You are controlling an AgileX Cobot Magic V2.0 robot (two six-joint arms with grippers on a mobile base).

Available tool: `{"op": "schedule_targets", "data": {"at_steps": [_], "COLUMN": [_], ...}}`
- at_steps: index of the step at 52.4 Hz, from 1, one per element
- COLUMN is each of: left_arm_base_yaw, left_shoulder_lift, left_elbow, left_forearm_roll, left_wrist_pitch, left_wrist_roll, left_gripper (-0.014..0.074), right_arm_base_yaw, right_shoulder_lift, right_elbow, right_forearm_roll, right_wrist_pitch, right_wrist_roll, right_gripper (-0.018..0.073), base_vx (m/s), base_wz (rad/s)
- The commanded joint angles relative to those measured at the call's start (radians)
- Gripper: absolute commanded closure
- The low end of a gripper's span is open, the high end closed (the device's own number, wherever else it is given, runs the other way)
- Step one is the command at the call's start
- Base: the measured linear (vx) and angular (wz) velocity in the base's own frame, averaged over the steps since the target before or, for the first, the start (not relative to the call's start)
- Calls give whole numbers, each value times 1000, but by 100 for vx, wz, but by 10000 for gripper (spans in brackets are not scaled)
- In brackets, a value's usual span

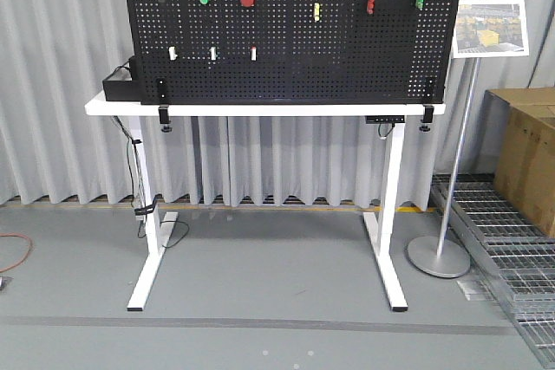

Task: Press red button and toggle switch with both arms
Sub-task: 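Drive the base forward until the pegboard fills the view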

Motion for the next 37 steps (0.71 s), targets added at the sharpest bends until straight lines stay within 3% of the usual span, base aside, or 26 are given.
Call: {"op": "schedule_targets", "data": {"at_steps": [1, 37], "left_arm_base_yaw": [4, 4], "left_shoulder_lift": [-15, -15], "left_elbow": [34, 34], "left_forearm_roll": [-12, -12], "left_wrist_pitch": [-79, -79], "left_wrist_roll": [-2, -2], "left_gripper": [595, 595], "right_arm_base_yaw": [-5, -5], "right_shoulder_lift": [-18, -18], "right_elbow": [11, 11], "right_forearm_roll": [-3, -3], "right_wrist_pitch": [-87, -89], "right_wrist_roll": [-4, -4], "right_gripper": [559, 559], "base_vx": [0, 0], "base_wz": [0, 0]}}
